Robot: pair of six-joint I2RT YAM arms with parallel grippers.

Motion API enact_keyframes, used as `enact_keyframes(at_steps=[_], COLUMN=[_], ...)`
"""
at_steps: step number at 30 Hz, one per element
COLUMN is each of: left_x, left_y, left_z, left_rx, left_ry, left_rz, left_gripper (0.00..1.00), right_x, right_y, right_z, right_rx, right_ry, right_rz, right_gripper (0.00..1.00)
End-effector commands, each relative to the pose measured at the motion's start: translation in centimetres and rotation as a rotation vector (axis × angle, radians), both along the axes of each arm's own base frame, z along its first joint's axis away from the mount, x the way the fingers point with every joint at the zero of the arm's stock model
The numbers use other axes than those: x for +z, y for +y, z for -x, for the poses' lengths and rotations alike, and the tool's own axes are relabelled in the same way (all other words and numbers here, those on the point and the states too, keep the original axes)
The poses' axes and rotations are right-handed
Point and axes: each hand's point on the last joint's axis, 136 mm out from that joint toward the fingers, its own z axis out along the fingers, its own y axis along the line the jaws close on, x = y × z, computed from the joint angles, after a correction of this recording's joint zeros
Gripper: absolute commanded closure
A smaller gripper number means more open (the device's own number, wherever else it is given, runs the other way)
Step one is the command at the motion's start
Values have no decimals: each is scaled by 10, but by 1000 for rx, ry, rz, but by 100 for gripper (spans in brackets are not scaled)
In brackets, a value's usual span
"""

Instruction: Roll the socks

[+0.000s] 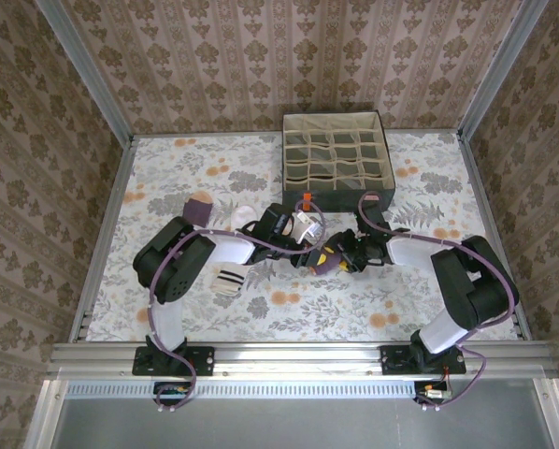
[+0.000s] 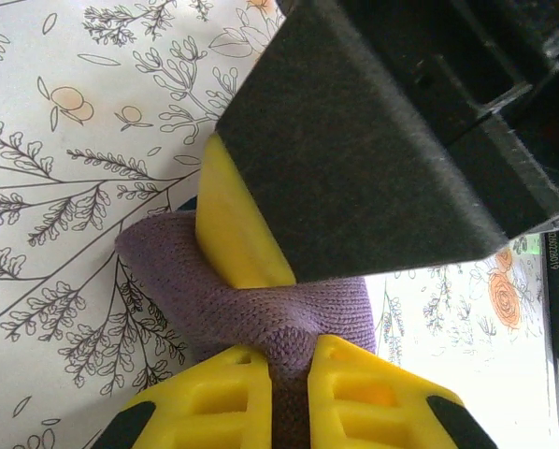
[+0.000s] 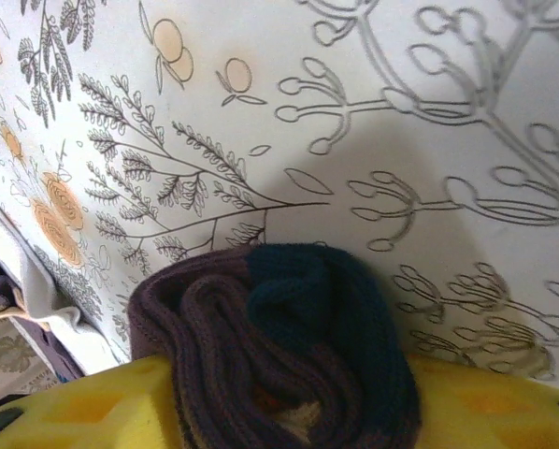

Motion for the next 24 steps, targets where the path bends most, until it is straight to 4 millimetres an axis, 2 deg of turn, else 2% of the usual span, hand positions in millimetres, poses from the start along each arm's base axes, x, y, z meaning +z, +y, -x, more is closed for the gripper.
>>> enact_keyframes(at_steps=[1, 6, 9, 11, 13, 17, 19, 24], left_x=[-36, -34, -29, -21, -13, 8, 21, 55], left_y=[6, 7, 9, 10, 13, 21, 25, 38], left_z=[37, 39, 39, 38, 37, 28, 22, -2], left_rx=[-73, -92, -101, -110, -119, -122, -106, -30], left_ry=[113, 96, 54, 9, -44, -166, -218, -339], left_rz=[-92, -86, -79, -67, -60, -45, -26, 6], left_gripper=[100, 100, 99, 94, 83, 59, 1, 0], right_x=[-16, -17, -8, 2, 14, 37, 52, 93], right_y=[38, 39, 43, 43, 42, 33, 29, 17], right_z=[-19, -19, -22, -25, -28, -34, -37, -48], right_rx=[79, 104, 154, 186, 224, 271, 293, 346], right_ry=[-115, -136, -204, -272, -338, -441, -504, -669], right_rz=[-51, -52, -59, -51, -32, 44, 88, 201], right_gripper=[53, 64, 74, 82, 87, 89, 90, 92])
